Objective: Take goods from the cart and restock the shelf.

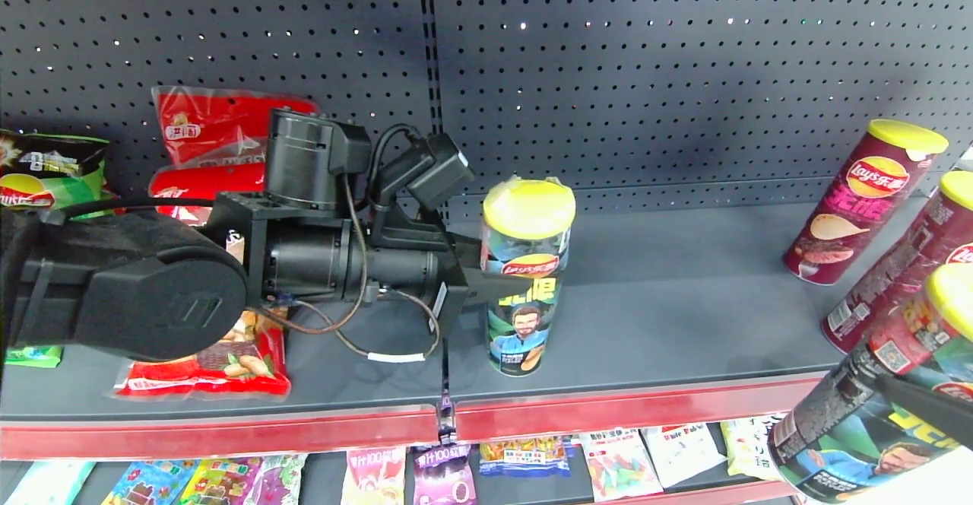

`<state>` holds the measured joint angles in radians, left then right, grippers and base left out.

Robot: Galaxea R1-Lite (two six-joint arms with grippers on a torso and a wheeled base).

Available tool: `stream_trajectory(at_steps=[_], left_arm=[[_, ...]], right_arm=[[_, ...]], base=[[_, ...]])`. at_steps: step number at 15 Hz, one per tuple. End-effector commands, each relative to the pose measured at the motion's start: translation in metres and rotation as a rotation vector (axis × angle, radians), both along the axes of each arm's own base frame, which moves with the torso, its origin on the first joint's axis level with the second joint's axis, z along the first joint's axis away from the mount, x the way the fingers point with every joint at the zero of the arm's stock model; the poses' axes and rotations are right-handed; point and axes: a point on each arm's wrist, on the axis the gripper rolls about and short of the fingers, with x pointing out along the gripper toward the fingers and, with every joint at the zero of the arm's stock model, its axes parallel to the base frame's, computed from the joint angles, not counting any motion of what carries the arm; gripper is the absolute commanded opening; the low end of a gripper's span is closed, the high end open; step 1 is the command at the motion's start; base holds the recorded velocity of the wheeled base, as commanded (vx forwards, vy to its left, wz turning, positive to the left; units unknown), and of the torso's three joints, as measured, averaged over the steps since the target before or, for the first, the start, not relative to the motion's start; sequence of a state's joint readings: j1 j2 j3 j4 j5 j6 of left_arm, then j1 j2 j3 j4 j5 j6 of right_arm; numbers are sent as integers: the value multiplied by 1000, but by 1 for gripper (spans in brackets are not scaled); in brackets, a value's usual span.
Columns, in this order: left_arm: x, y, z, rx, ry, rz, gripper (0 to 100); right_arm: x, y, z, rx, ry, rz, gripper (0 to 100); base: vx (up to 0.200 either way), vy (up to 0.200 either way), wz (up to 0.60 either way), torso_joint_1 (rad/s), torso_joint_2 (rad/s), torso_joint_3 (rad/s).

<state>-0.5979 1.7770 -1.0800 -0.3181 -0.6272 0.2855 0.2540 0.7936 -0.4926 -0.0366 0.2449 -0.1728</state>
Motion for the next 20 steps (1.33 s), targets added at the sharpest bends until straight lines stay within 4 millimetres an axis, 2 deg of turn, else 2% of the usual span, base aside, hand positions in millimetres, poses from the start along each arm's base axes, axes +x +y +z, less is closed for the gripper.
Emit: stream_trajectory(at_steps=[1, 4, 7, 13, 16, 17, 18, 20], left_arm=[[-3, 1, 2, -3, 4, -13, 0], [-15, 9, 4, -3, 21, -29, 0], [-18, 12, -1, 6, 45, -40, 0], [-14, 10, -3, 9, 46, -35, 0], [-7, 3, -7, 14, 48, -30, 0], [-7, 2, -8, 16, 49, -31, 100], [-6, 3, -8, 16, 49, -29, 100], [-7, 3, -7, 15, 50, -29, 100]], right_arm=[[0, 0, 0, 0, -1, 1, 0], [0, 0, 0, -1, -1, 0, 0], [0, 0, 0, -1, 1, 0, 0], [1, 0, 1, 0, -1, 1, 0], [15, 6, 13, -4, 2, 27, 0], [19, 9, 18, -4, 1, 44, 0], [22, 11, 20, -5, 3, 50, 0], [41, 24, 33, -7, 11, 103, 0]], base=[[0, 0, 0, 0, 0, 0], [0, 0, 0, 0, 0, 0], [0, 0, 0, 0, 0, 0], [0, 0, 0, 0, 0, 0], [0, 0, 0, 0, 0, 0], [0, 0, 0, 0, 0, 0], [0, 0, 0, 0, 0, 0], [0, 0, 0, 0, 0, 0]])
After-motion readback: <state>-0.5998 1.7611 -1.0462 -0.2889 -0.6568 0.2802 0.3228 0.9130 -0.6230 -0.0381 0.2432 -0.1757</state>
